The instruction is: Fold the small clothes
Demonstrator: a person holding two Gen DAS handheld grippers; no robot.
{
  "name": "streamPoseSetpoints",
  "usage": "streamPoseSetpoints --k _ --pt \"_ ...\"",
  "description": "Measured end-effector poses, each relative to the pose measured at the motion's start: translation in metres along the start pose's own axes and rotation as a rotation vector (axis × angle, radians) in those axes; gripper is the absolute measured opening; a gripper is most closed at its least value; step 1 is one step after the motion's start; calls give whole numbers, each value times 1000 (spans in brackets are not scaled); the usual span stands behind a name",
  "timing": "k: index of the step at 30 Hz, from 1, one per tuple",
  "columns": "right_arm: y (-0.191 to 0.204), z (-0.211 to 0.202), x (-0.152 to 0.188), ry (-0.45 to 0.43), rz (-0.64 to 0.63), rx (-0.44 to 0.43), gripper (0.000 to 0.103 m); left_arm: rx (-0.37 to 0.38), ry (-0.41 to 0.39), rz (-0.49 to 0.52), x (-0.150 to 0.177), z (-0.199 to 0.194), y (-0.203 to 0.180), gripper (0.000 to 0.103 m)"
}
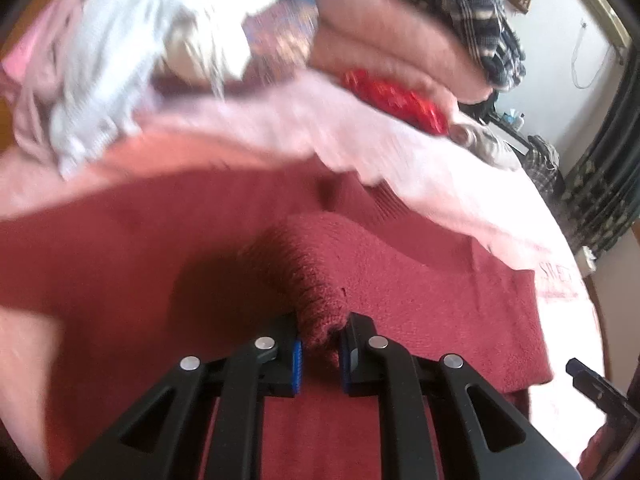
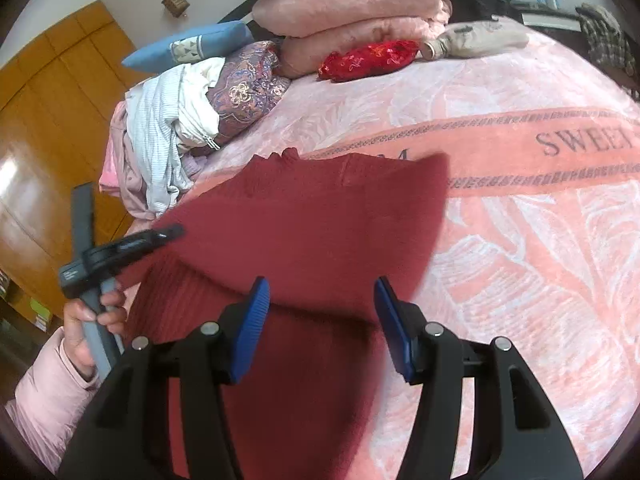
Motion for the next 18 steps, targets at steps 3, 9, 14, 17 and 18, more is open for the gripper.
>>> streamPoseSetpoints --k 3,9,14,17,18 --pt "-7 23 3 27 70 -6 55 -54 -8 21 -1 15 28 15" --pt "-39 62 14 45 194 91 37 -86 106 7 29 65 53 35" --pt "-52 55 18 119 208 218 17 -132 77 82 31 63 54 48" --pt "-42 50 14 114 169 230 24 -118 92 58 25 49 63 51" --pt "-37 48 12 113 141 245 24 -115 84 48 21 43 67 53"
Point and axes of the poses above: each gripper's, at about its wrist camera, not at the fingertips, and z roughly the way its jaws point, y to its left, x to its underside, the point moved 9 cm from there along z, roughly the way its jaws point, and after that the axes turned 15 degrees about -x, right-handed, at the moved point
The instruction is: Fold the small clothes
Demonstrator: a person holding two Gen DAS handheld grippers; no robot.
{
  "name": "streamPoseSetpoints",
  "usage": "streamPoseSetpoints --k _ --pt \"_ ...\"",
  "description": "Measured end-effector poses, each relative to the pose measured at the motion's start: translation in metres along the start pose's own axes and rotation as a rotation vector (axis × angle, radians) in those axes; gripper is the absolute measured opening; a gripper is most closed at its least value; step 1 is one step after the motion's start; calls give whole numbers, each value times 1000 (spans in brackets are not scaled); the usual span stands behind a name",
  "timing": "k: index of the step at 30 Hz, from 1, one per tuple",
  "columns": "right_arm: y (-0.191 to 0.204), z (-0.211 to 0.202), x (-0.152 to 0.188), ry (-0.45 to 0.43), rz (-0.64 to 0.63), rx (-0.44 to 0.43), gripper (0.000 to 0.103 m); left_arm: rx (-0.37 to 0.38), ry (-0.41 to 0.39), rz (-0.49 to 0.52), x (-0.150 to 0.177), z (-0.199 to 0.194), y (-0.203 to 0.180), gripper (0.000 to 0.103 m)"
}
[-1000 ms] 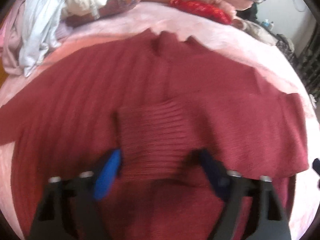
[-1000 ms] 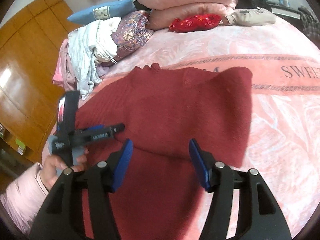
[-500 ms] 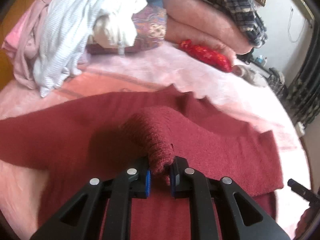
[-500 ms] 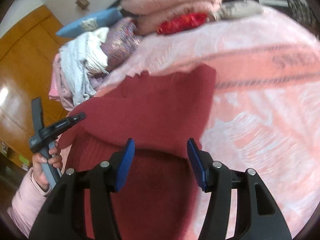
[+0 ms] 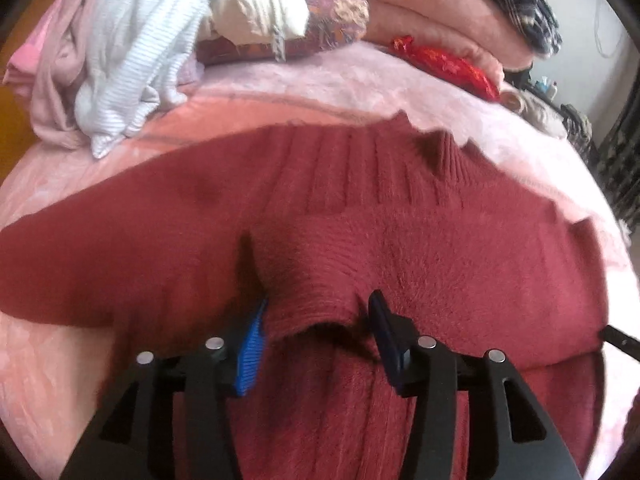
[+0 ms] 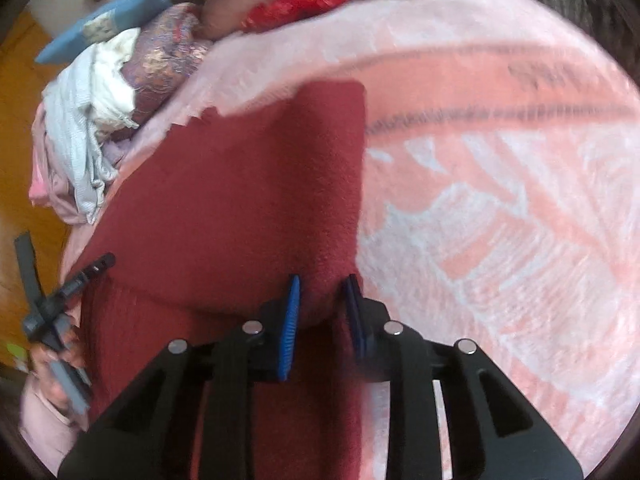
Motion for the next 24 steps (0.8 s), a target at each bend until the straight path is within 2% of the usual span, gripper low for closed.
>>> streamPoseSetpoints --k 1,3,5,8,10,11,14,17,21,24 --pt "9 -3 -3 -11 -31 4 24 -2 -19 -11 -5 -9 7 55" --pt "30 -1 -5 -18 -55 -45 26 11 -59 -14 -15 -23 11 62" --pt "40 5 -5 -13 -65 -60 28 20 -73 -1 -17 -29 6 62" --pt "39 27 0 37 -58 -10 30 -5 -40 43 -11 -14 -5 62" --pt "25 43 8 96 -20 26 29 -75 47 87 3 17 -6 62" --pt "24 45 10 95 -12 23 29 -90 81 91 10 27 -4 64" --pt "30 41 5 95 -8 33 32 -50 56 83 11 25 0 65" --pt "56 37 1 81 -50 -7 39 -8 23 17 -2 4 24 66" --pt "105 50 2 98 -108 -95 42 -62 -20 -27 -19 -16 82 77" --pt "152 77 10 156 -138 -166 42 -134 15 -30 -12 -9 128 81"
Point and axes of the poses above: each gripper's, at about its wrist camera, not at the fingertips, and z roughly the way its jaws point, y to its left, x to its underside, the point moved 9 cm from there along z, roughly the way its jaws point, and after that the axes turned 15 degrees about -x, right-handed, at the moved point
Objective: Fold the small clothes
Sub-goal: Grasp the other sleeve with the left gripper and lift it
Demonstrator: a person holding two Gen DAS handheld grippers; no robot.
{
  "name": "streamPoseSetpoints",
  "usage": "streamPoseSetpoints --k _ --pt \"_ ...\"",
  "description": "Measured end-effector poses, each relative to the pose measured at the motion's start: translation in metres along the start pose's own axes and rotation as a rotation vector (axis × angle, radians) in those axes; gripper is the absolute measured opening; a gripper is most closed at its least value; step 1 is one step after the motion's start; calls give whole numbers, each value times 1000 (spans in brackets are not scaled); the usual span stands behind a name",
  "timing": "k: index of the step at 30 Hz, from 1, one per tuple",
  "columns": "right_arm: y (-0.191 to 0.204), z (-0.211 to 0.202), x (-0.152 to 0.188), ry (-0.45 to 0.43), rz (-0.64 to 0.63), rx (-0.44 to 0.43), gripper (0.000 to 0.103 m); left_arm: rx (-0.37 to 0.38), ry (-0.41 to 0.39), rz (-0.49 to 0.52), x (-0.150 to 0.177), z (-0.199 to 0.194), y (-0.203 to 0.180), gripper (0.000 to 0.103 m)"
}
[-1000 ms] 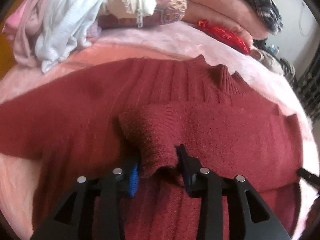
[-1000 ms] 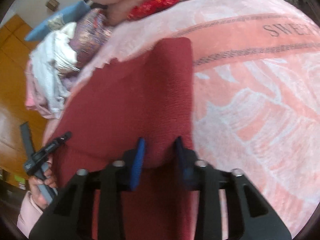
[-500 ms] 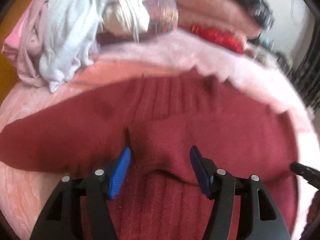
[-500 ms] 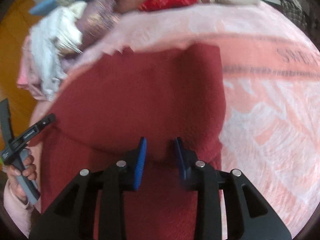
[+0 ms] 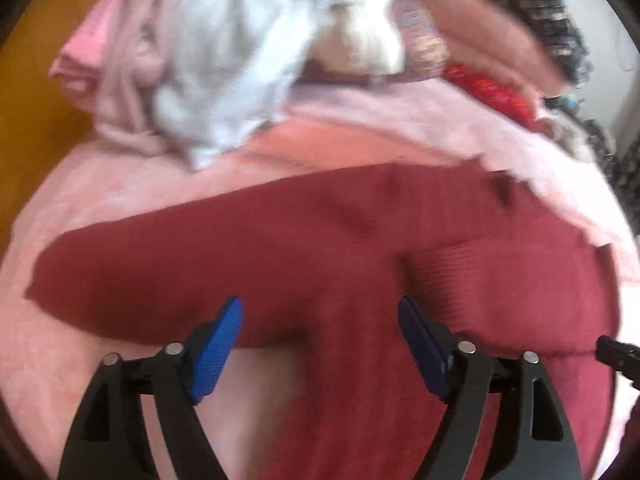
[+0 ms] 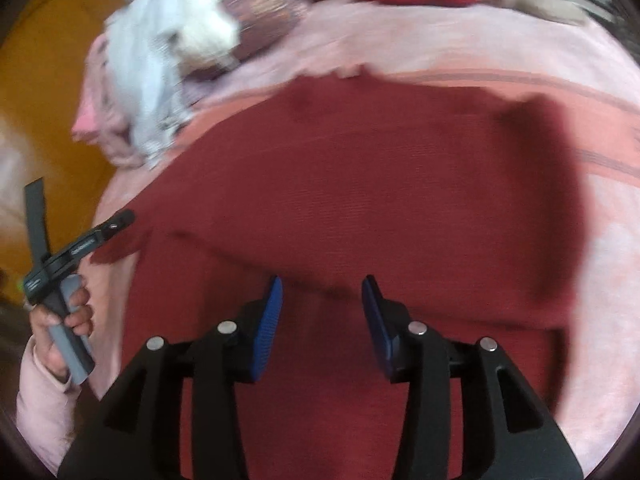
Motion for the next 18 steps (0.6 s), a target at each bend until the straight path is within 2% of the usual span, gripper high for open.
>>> streamPoseSetpoints --k 3,7,11,12,16,18 --pt "44 42 -5 43 -29 -55 43 -73 58 -37 9 22 48 81" --pt "85 86 -12 81 -68 -72 44 -155 142 -115 21 52 118 81" --pt "116 119 -20 101 -81 -92 44 -258 174 -206 23 78 188 82" --pt "121 127 -23 106 -85 -84 44 -284 183 -238 24 87 210 82" --pt "122 152 -35 126 -103 7 49 -289 222 -289 27 115 252 85" --pt "119 163 -37 146 -109 45 51 -271 229 -301 27 125 260 98"
Point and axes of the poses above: each gripper's, at about its wrist camera, not at the fingertips, and z roughly the way its jaws point, y to its left, x to its underside, the point moved 9 cm from there along z, roughly the way its jaws point, and after that the axes turned 15 degrees about -x, right-handed, at the moved point
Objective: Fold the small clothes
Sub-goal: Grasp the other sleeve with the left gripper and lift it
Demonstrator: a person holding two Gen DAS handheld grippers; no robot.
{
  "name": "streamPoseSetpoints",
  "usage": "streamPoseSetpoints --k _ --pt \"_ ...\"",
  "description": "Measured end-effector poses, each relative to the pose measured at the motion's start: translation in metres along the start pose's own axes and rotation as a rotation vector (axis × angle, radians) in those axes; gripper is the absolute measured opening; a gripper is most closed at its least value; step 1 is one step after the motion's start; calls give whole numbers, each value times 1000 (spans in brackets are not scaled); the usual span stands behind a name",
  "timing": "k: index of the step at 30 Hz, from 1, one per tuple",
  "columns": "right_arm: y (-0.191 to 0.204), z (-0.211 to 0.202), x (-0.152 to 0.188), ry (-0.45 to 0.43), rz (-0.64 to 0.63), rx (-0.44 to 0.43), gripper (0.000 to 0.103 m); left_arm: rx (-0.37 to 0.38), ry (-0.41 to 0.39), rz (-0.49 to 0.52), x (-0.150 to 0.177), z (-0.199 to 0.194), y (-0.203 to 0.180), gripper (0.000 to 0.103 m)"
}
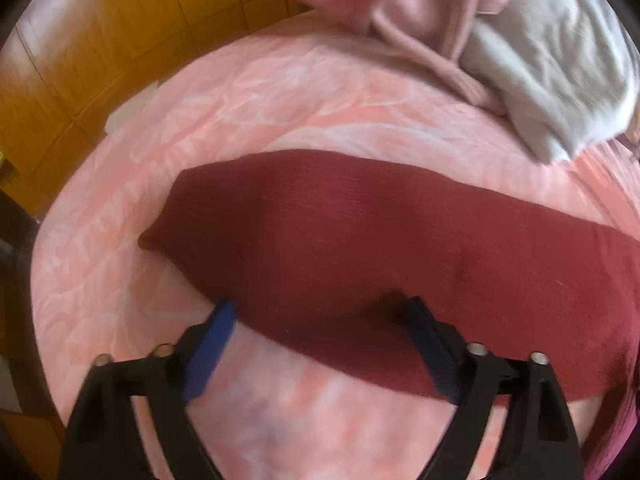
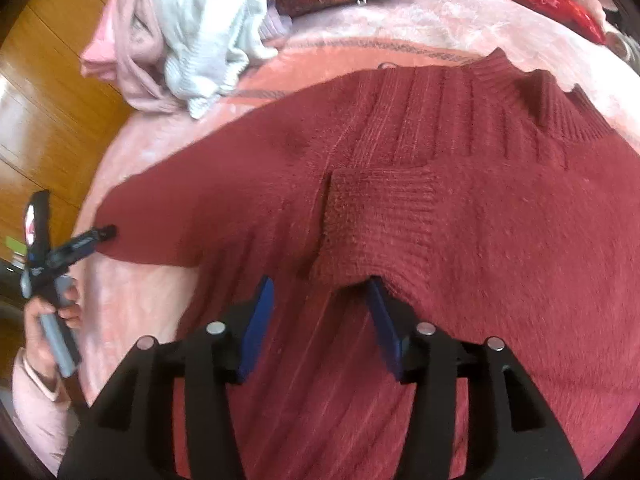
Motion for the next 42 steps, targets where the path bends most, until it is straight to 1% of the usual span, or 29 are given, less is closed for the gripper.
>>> streamPoseSetpoints --k 1,3,4,5,6,7,8,9,10,11,12,13,14,15,16,17,18,19,20,21,22,25,27,30,32,35,38,42 --pt "-1 3 -1 4 -4 21 51 12 4 -4 -2 6 2 100" --pt "-3 5 -5 -1 -10 48 51 40 10 -7 -5 13 1 100" --pt "-5 6 -8 -3 -7 58 49 48 14 -8 -6 15 0 100" --pt "-7 6 -9 -1 -8 70 45 54 18 -9 -8 16 2 100" --pt "-10 6 -9 11 -26 117 29 60 30 -12 -10 18 1 100" --pt "-10 7 -10 22 -51 162 24 64 41 -15 -12 20 0 100" --pt "-7 5 -10 27 -71 164 19 66 45 -18 -12 20 -1 100" --pt "-3 4 -11 21 -76 139 10 68 44 -24 -13 21 -2 100" --pt "5 1 -11 7 -77 76 0 68 37 -30 -13 20 -3 99" --pt "18 -5 -11 -12 -53 -66 0 70 28 -32 -12 19 -4 92" --pt "30 -10 -11 -31 -5 -229 0 74 1 -21 -13 14 -7 79" --pt "34 -12 -10 -34 23 -298 0 82 -35 0 -13 7 -10 69" --pt "33 -13 -7 -26 43 -300 0 87 -56 13 -14 2 -12 41" --pt "29 -14 -5 -29 30 -265 4 104 -73 30 -14 -4 -16 24" --pt "28 -14 -4 -33 15 -242 5 133 -70 35 -13 -8 -20 20" --pt "23 -17 -1 -42 2 -198 5 141 -65 26 -13 -9 -21 19" --pt "20 -18 0 -47 2 -184 9 145 -64 14 -12 -10 -20 19" --pt "17 -22 3 -52 5 -194 18 151 -65 12 -12 -10 -20 19" --pt "15 -24 6 -52 7 -196 22 166 -69 0 -12 -11 -18 18" --pt "8 -30 13 -53 6 -177 28 182 -68 -11 -12 -11 -17 17" --pt "2 -34 18 -54 5 -162 30 200 -65 -25 -12 -12 -15 16" --pt "-21 -37 35 -43 43 -137 30 253 -77 -66 -17 -18 -10 14" --pt "-36 -45 47 -31 70 -135 30 299 -118 -82 -19 -39 -17 13" --pt "-56 -68 64 -37 65 -88 30 330 -186 -71 -21 -73 -34 13" --pt "-69 -90 73 -59 71 -75 30 367 -218 -59 -19 -97 -55 12" --pt "-87 -122 86 -101 85 -57 30 406 -234 -29 -10 -119 -84 12" --pt "-108 -149 98 -138 88 -22 30 442 -276 37 5 -151 -128 12" --pt "-136 -166 112 -163 142 -27 32 501 -293 128 34 -188 -190 12"
Point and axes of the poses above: each gripper's, at about its wrist camera, not at the fingertips, and z roughly the way its jaws point, y to its left, x to its underside, the point moved 9 cm from there along z, roughly the way its jaws point, and after that the axes turned 15 degrees about -x, right-handed, at the moved point
